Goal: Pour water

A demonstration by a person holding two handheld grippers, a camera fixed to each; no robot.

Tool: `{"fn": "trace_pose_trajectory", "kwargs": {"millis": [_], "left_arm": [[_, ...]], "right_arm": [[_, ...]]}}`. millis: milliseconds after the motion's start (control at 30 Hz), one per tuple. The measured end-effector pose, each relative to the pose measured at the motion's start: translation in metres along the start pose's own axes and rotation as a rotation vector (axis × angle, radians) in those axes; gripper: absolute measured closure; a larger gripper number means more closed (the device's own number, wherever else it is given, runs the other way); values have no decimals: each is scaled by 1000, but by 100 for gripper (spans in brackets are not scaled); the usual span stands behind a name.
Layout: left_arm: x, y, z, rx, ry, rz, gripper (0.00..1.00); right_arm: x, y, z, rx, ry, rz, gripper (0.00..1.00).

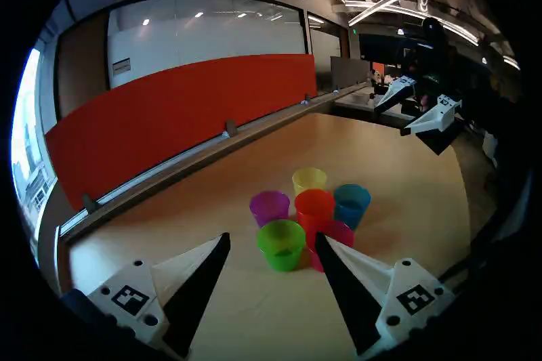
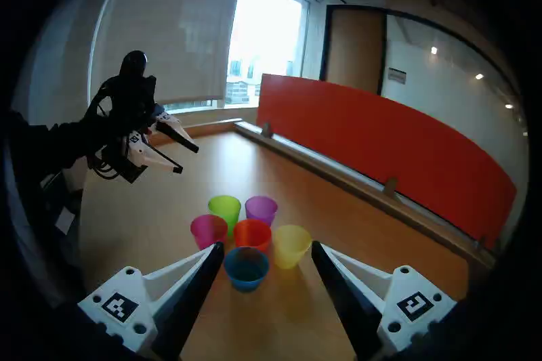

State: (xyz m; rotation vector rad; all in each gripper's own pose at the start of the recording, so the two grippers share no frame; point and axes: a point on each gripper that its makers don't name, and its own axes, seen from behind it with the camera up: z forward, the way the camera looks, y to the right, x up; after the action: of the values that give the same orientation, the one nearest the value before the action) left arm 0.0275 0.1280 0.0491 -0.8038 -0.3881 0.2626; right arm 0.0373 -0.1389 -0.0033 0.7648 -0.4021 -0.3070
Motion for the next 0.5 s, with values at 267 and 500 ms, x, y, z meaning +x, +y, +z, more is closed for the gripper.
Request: {"fn": "trace_pose_trajectory", "kwargs": {"millis": [267, 500], "left_arm": [[-23, -3, 17, -19, -54, 7, 7], [-42, 0, 31, -50, -99, 11, 7]], "right_arm": [[-14, 1, 14, 15, -25, 10, 0], [-27, 1, 27, 33, -44, 23, 0]]}}
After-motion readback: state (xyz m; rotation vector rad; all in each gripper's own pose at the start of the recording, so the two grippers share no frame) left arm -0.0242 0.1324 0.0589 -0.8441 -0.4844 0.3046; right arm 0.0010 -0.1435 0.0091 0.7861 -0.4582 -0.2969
